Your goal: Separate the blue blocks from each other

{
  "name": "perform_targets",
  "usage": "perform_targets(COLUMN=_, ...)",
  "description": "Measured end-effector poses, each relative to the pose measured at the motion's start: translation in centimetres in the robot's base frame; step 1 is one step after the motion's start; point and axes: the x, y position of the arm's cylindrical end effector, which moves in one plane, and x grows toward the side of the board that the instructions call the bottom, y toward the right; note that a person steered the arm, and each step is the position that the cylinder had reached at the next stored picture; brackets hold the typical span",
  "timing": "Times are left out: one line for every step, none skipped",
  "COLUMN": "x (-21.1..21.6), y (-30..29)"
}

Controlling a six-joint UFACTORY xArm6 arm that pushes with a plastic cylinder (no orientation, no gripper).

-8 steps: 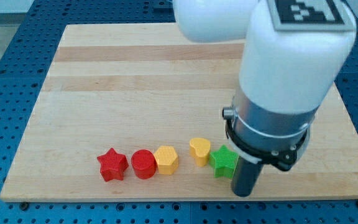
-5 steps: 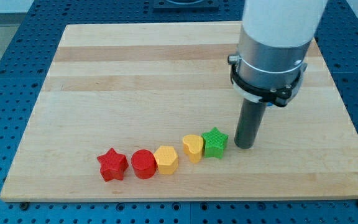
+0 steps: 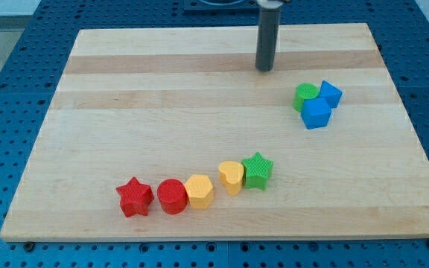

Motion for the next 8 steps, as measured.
perform_targets(x=-0.2, y=8.0)
perform_targets(x=1.1, y=10.9)
perform_targets(x=2.5, y=10.4)
perform_targets(x=6.8, y=7.9)
perform_targets(x=13.3, y=6.2)
perform_targets(x=21.7, y=5.7)
perform_targets(x=29.1, y=5.7)
perform_targets(x=27.8, y=6.4)
